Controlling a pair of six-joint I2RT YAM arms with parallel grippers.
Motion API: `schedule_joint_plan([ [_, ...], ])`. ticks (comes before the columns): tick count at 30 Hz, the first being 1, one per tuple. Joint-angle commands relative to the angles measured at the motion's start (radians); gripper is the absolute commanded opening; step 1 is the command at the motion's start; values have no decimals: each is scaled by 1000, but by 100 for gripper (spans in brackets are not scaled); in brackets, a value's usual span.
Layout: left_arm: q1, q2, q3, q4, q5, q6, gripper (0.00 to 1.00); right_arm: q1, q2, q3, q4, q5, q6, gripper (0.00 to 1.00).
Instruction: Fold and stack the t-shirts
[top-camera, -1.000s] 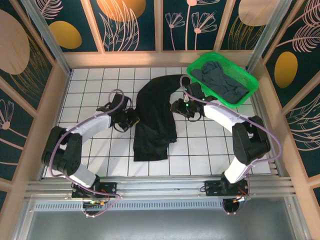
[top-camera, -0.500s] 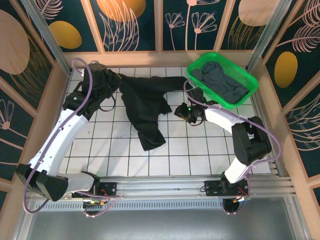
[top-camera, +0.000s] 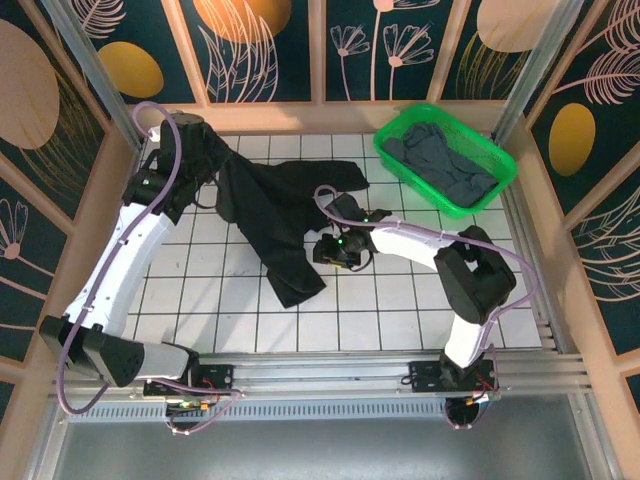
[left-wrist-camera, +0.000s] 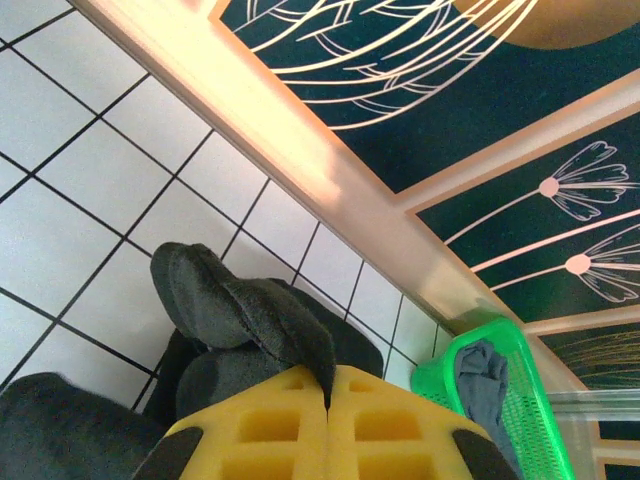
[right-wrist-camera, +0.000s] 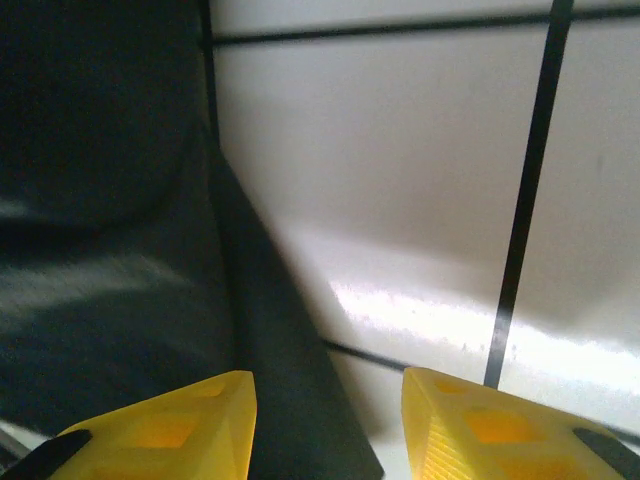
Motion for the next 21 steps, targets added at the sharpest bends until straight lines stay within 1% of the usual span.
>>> schedule_joint_plan([
  [1,7,4,37,13,12,31,0,-4,0,7,-82,-64,3,45],
  [3,9,6,44,11,14,37,0,5,6,12,-98,-90,4,46],
  [5,12,11,52,6,21,45,0,28,25,22,-120,-86,-3,46],
  [9,17,14,59,7,41,55,0,74,83,42,-80,-86,0,47],
  [11,18,13,58,6,48,60,0,88,126,80,-88,-67,1,45],
  [14,22,8,52,6,54,61,0,94,173,121,-105,-45,15,39],
  [15,22,6,52,6,57,62,0,94,180,130,-106,-41,15,35],
  [17,26,4,50,7,59,62,0,97,179,140,-104,-27,22,25],
  [19,29,2,50,9,63,63,0,96,173,148,-118,1,23,10],
  [21,30,5,51,14,70,64,0,89,156,146,-131,34,25,0],
])
